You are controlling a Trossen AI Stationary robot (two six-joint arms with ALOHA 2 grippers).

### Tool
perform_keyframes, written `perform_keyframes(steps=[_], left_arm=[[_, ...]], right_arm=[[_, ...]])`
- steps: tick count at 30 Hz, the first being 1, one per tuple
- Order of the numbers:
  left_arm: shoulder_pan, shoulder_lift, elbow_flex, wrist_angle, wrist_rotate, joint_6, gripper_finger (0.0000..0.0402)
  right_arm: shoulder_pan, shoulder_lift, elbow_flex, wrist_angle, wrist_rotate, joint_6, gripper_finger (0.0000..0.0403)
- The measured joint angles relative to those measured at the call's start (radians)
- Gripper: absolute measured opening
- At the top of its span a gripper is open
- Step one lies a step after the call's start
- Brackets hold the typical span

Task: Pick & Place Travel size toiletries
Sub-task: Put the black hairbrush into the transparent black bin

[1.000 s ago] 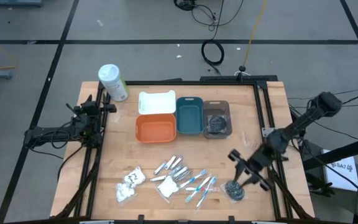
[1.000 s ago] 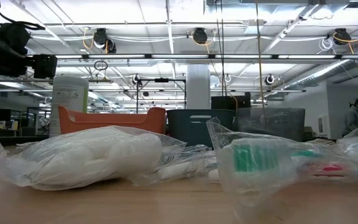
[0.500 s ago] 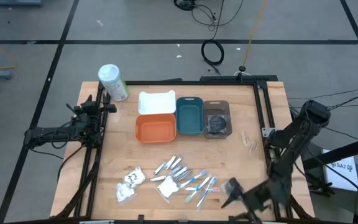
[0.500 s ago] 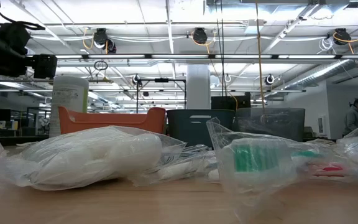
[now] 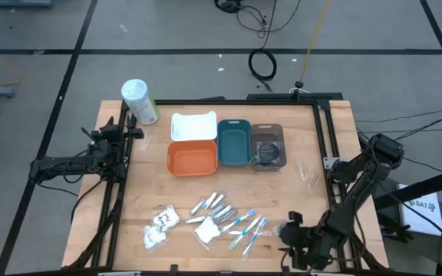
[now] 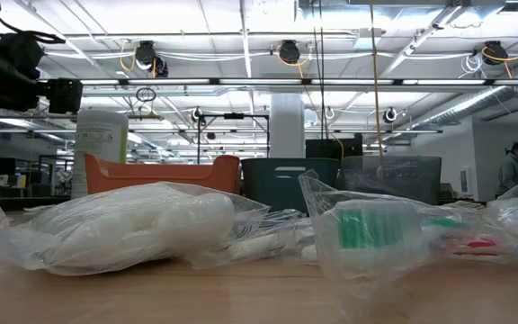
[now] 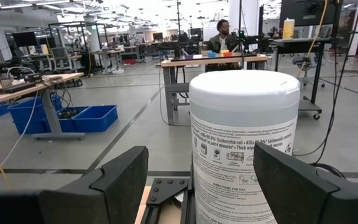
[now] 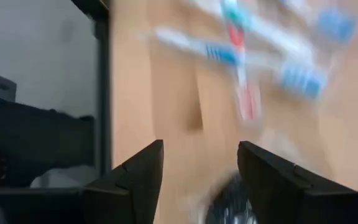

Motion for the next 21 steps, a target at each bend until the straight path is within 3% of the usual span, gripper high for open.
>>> perform_keyframes(steps=[4,10,21], left_arm=[[0.0,0.0,0.0,0.0,0.0,0.0,0.0285],[0.0,0.0,0.0,0.0,0.0,0.0,0.0285],[0.0,0.0,0.0,0.0,0.0,0.0,0.0285]], right_arm=[[0.0,0.006,-0.119,0.086,-0.077,0.125,0.0184],[0.002,0.0,-0.245,0.184,-0.111,0.222,0.0172],[-0.059,0.002,-0.317,-0.031,-0.126,0.118,0.0135]])
